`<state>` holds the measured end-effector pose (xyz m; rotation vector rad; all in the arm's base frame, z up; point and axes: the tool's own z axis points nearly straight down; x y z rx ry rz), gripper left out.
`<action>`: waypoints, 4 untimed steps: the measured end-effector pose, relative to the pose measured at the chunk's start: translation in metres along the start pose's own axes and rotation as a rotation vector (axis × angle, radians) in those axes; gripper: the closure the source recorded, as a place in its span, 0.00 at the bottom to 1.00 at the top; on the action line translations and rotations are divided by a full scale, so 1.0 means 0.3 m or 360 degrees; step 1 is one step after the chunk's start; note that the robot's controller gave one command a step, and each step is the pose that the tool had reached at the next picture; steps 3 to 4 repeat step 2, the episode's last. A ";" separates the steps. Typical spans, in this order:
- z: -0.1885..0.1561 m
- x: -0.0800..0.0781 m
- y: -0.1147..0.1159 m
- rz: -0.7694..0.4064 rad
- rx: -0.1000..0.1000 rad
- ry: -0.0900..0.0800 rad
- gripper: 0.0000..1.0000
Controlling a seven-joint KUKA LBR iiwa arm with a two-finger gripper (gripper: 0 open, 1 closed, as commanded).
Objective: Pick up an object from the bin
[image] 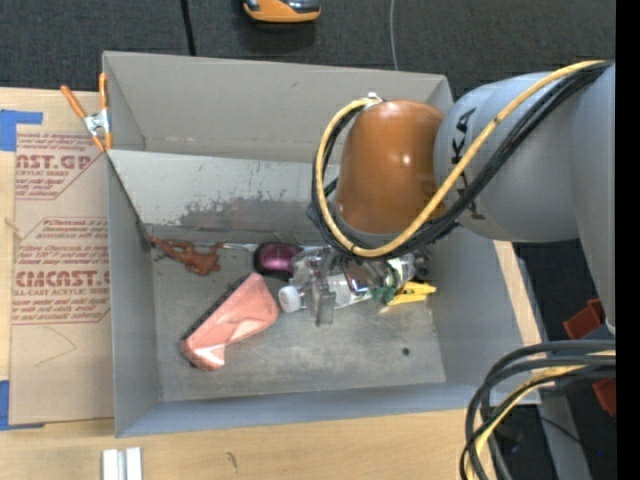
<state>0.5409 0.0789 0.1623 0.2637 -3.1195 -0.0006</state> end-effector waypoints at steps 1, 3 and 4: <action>0.024 0.005 0.009 -0.0081 0.0004 -0.0045 1.00; -0.475 -0.085 -0.043 -0.0055 0.0004 -0.0038 1.00; -0.475 -0.085 -0.043 -0.0055 0.0004 -0.0038 1.00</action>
Offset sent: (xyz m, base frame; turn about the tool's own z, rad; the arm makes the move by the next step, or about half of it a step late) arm 0.0262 -0.0089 0.1375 -0.0349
